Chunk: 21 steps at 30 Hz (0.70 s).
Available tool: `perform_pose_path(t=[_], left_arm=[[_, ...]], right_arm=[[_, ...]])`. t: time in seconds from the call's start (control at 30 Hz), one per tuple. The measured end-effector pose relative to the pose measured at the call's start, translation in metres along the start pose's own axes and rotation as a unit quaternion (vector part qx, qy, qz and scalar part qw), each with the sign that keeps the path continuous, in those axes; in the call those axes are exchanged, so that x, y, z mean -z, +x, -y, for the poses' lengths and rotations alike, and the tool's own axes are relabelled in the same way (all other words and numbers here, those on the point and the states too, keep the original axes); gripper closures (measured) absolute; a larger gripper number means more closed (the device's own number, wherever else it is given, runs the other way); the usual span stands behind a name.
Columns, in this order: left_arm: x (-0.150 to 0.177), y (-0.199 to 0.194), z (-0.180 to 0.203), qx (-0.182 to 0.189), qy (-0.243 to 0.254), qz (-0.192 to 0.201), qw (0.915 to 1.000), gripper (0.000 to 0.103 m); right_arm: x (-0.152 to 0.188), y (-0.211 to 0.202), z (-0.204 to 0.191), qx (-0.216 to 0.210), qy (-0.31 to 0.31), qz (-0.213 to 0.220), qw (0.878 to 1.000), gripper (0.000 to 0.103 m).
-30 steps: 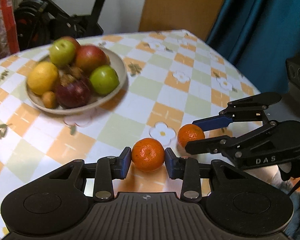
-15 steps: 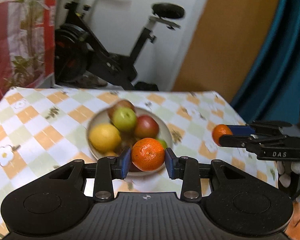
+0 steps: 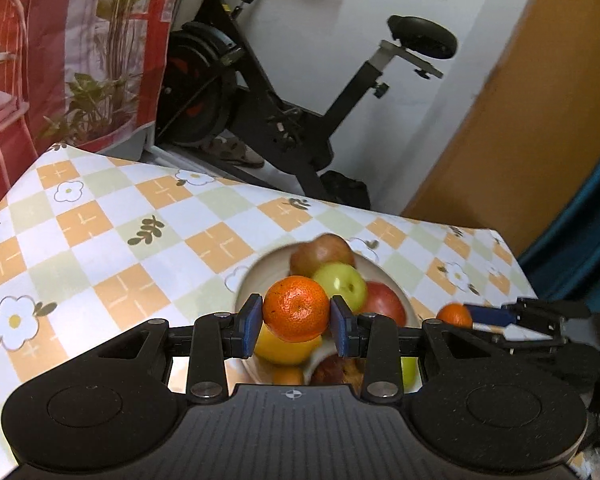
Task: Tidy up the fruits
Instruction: 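Carry the mandarin with both grippers over the plate, then lower the mandarin onto the plate and open both grippers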
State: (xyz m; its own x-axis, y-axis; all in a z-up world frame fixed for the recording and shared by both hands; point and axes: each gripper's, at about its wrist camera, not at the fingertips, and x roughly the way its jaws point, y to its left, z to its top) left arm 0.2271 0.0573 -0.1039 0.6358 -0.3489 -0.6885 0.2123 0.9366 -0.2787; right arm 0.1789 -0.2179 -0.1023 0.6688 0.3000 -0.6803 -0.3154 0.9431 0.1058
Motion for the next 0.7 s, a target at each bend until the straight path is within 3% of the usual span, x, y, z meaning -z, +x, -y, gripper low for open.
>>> perform_pose_path(t=[0.27,0.7], left_arm=[[-0.014,0.039,-0.014,-0.005,-0.02,-0.016,0.9997,0.065],[-0.017,0.075,-0.012,-0.017,-0.009,-0.04,0.999,0.065]], right_arm=[[0.001,0.036,0.01,0.006,-0.02,-0.038,0.999,0.062],[0.003,0.051,-0.005,0.011,-0.099,-0.052,0.994,0.062]])
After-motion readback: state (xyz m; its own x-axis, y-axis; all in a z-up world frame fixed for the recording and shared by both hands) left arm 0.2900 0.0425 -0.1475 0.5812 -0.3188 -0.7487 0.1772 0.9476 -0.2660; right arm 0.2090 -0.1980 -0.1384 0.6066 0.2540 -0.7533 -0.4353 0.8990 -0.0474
